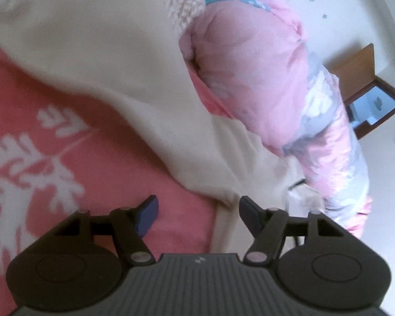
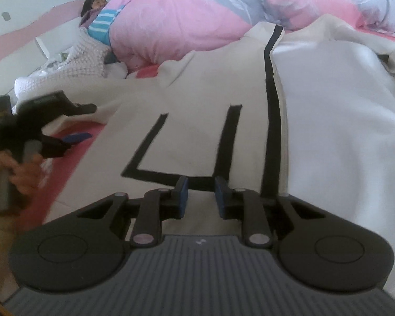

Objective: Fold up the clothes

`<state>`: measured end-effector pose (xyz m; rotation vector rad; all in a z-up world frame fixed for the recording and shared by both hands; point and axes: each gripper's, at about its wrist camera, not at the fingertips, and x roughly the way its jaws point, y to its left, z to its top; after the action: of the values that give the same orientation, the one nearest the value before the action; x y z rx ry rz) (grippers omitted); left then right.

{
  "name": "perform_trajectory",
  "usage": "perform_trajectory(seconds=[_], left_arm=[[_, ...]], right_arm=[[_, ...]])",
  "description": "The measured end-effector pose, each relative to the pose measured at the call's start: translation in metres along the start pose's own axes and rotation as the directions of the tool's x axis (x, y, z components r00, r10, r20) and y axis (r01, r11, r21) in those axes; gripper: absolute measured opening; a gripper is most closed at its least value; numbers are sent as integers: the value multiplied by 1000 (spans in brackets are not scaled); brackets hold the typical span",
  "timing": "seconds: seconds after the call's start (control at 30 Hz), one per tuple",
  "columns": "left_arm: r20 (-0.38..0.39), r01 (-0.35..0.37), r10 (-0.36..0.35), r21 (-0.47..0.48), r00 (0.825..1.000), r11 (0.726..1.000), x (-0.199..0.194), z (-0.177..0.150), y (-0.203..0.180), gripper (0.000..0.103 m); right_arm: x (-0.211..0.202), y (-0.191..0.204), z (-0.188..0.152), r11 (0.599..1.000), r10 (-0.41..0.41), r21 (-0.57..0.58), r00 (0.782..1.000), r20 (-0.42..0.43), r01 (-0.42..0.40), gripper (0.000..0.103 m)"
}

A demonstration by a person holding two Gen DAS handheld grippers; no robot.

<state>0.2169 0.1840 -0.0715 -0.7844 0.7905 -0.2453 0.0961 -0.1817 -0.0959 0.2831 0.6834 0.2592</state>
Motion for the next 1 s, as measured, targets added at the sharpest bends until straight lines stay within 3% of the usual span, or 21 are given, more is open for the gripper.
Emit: perform_trajectory(seconds=[0.1, 0.2, 0.47, 0.57, 0.63, 0.67, 0.8, 0.9, 1.0], left_arm=[[-46, 63, -64, -32, 997, 998, 1, -2, 5, 68], [-58, 77, -81, -63, 995, 995, 12, -1, 9, 68], [36, 60, -58, -74, 998, 995, 43, 4, 0, 64], [76, 6, -4, -34, 997, 999, 47, 6, -5, 46], [101, -67, 65, 15, 993, 998, 50, 8, -8, 8], [107, -102, 98, 32, 989, 994, 52, 9, -8, 3], [114, -97, 94, 20, 989, 995, 54, 19, -1, 2], [171, -163, 149, 71, 974, 984, 49, 24, -4, 0], [187, -204, 192, 48, 963, 978, 45, 32, 6, 1]], right_arm=[[1, -3, -10, 999, 23, -37, 999, 41, -22, 20], [1, -6, -14, 999, 44, -34, 997, 69, -42, 21], [0, -25, -15, 989, 125, 68, 987, 98, -132, 20], [0, -27, -16, 986, 137, 78, 985, 106, -146, 20], [0, -28, -17, 985, 142, 81, 984, 110, -151, 20], [1, -28, -17, 985, 144, 82, 983, 112, -153, 20], [1, -29, -18, 983, 150, 87, 982, 116, -160, 20], [2, -30, -18, 982, 156, 94, 981, 118, -167, 20], [2, -31, -19, 980, 160, 98, 980, 119, -172, 20]])
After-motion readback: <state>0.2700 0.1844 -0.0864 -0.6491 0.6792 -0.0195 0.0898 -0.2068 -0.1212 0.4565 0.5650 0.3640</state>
